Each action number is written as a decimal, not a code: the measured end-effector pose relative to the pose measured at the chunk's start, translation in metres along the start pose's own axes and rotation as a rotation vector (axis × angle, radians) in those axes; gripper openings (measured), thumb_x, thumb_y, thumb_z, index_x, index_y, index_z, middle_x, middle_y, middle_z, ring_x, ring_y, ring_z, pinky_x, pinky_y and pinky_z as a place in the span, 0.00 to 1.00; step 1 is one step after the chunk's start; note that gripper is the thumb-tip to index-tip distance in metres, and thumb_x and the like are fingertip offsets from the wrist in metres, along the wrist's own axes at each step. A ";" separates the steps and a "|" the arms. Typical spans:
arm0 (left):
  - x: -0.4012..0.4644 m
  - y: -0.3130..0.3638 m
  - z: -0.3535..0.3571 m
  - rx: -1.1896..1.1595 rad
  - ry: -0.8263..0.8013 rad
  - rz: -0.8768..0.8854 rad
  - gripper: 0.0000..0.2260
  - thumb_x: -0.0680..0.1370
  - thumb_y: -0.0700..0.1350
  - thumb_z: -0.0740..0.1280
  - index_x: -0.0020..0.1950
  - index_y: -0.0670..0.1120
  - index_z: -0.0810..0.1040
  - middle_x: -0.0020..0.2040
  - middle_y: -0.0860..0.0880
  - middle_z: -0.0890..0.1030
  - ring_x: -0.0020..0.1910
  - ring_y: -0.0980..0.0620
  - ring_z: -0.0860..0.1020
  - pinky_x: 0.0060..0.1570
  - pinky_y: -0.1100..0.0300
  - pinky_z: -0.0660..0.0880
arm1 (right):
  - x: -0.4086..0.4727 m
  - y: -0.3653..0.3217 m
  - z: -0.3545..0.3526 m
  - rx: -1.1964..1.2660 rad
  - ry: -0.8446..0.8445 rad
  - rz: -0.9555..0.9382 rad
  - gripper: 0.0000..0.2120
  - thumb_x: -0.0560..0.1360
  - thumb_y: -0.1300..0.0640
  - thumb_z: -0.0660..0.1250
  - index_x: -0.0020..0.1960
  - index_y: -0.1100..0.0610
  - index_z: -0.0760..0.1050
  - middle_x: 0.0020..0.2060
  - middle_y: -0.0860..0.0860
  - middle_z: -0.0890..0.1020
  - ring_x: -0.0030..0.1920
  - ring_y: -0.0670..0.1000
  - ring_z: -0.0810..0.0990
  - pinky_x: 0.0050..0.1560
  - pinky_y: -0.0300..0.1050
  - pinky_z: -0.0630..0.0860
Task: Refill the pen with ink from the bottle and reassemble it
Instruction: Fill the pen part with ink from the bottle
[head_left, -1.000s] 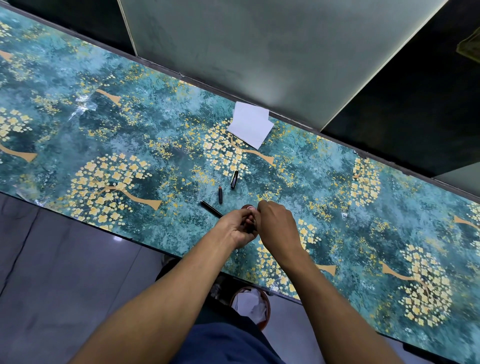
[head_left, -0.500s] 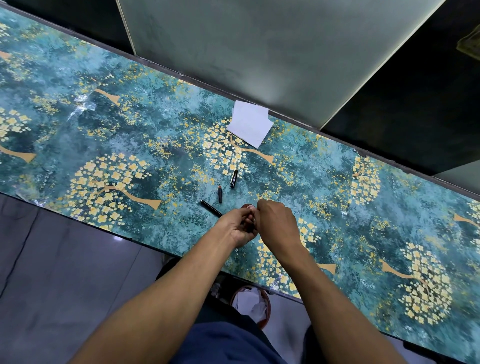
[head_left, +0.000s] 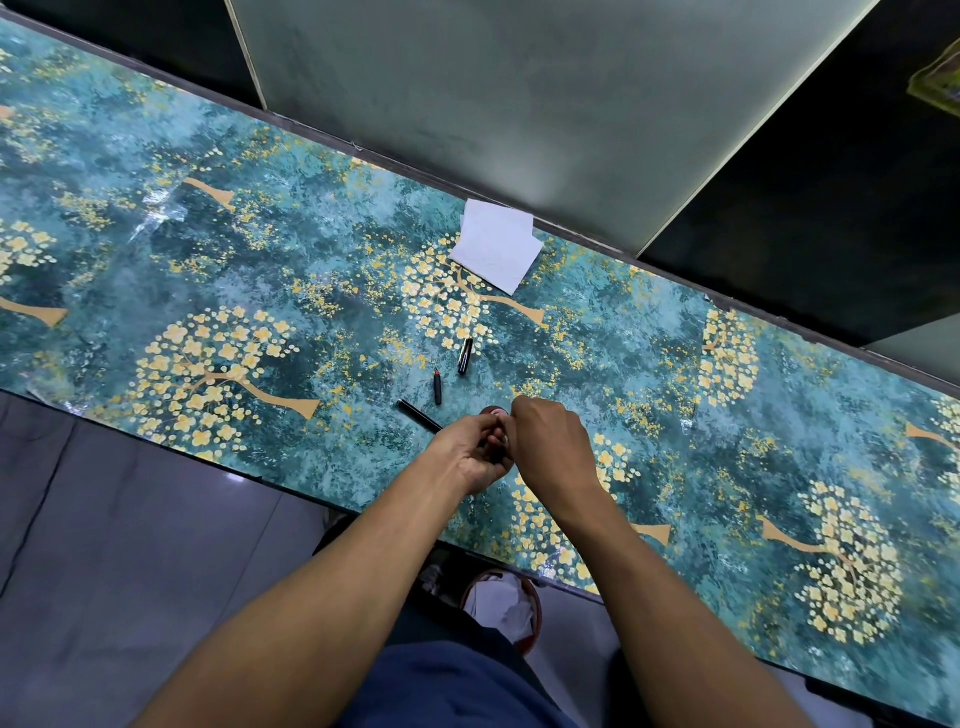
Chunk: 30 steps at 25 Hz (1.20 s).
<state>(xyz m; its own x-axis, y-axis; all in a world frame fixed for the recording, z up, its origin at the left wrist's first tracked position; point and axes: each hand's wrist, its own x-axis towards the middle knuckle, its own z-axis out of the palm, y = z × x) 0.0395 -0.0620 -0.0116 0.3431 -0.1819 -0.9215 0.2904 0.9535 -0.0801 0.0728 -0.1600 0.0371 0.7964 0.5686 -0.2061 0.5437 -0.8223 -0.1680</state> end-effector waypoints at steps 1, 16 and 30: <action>0.000 0.000 0.000 -0.010 0.001 0.003 0.10 0.77 0.37 0.69 0.36 0.40 0.75 0.24 0.47 0.72 0.27 0.57 0.68 0.40 0.67 0.72 | -0.001 0.000 0.001 -0.011 -0.004 0.016 0.12 0.83 0.52 0.59 0.46 0.59 0.75 0.42 0.58 0.81 0.42 0.62 0.80 0.34 0.48 0.65; 0.000 0.000 0.000 0.035 0.001 0.008 0.09 0.78 0.38 0.68 0.37 0.40 0.75 0.29 0.48 0.71 0.29 0.57 0.66 0.39 0.66 0.71 | -0.001 0.002 -0.001 -0.010 -0.003 -0.011 0.09 0.82 0.55 0.60 0.48 0.60 0.74 0.44 0.59 0.81 0.43 0.63 0.80 0.35 0.48 0.64; 0.000 -0.001 -0.001 0.092 0.000 0.024 0.11 0.77 0.38 0.68 0.35 0.42 0.74 0.24 0.49 0.71 0.25 0.57 0.66 0.33 0.65 0.71 | -0.001 0.001 -0.004 -0.039 -0.011 -0.096 0.06 0.81 0.58 0.61 0.49 0.59 0.74 0.44 0.57 0.80 0.43 0.61 0.79 0.36 0.48 0.64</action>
<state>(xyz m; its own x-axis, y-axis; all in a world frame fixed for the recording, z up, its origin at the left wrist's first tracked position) 0.0386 -0.0624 -0.0117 0.3510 -0.1594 -0.9227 0.3633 0.9314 -0.0228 0.0739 -0.1617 0.0414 0.7369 0.6452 -0.2016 0.6277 -0.7638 -0.1501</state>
